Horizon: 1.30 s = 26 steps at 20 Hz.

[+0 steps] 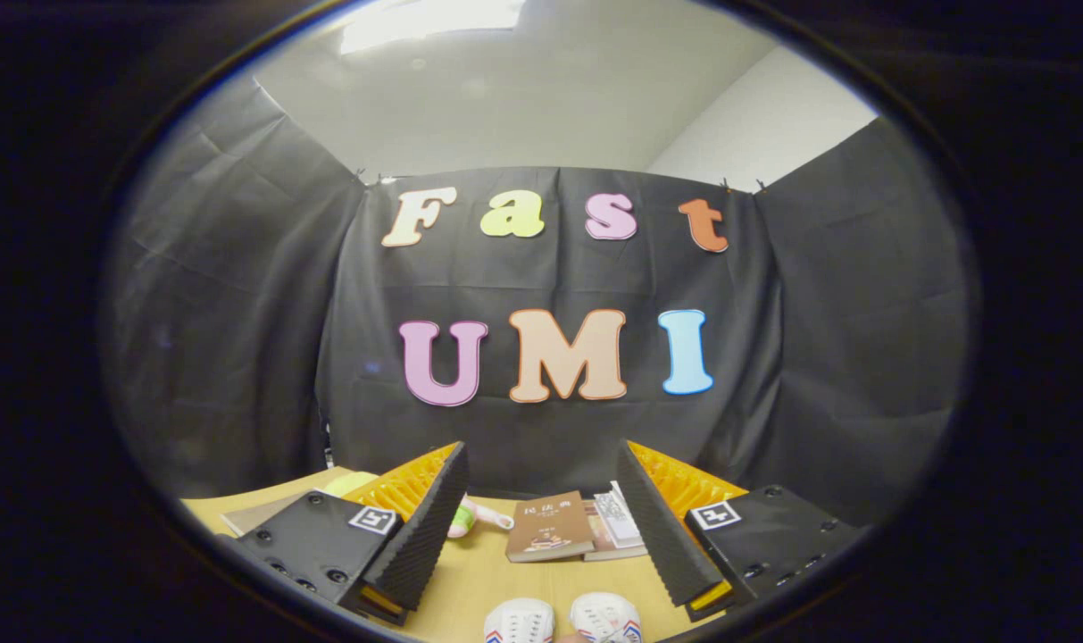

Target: Open the storage box then place both shoes into the box .Put the left shoe in first, then the right shoe, with the right side of both shoes facing outward in a uniform manner.

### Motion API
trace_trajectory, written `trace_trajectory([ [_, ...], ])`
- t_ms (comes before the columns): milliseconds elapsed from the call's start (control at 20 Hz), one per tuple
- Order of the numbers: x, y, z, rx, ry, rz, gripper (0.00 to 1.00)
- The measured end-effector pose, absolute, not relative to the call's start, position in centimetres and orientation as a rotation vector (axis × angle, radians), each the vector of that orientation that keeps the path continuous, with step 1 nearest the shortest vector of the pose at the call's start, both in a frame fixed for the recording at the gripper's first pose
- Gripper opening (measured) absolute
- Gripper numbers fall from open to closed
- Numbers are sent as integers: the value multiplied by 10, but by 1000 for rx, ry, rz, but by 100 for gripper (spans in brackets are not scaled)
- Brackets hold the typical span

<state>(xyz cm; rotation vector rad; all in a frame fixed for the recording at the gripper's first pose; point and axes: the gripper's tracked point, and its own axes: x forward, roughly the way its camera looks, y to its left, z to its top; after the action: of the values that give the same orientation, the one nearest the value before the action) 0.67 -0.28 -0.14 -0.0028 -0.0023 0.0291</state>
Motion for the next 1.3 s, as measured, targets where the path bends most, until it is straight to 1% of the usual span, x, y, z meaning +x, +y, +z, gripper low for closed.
trace_trajectory([
  [150, 7, 1, -8, 29, 14, 52, 100],
  [600, 3, 34, -57, 253, 180, 254, 100],
  [1300, -19, 106, -154, 715, 598, 579, 100],
])
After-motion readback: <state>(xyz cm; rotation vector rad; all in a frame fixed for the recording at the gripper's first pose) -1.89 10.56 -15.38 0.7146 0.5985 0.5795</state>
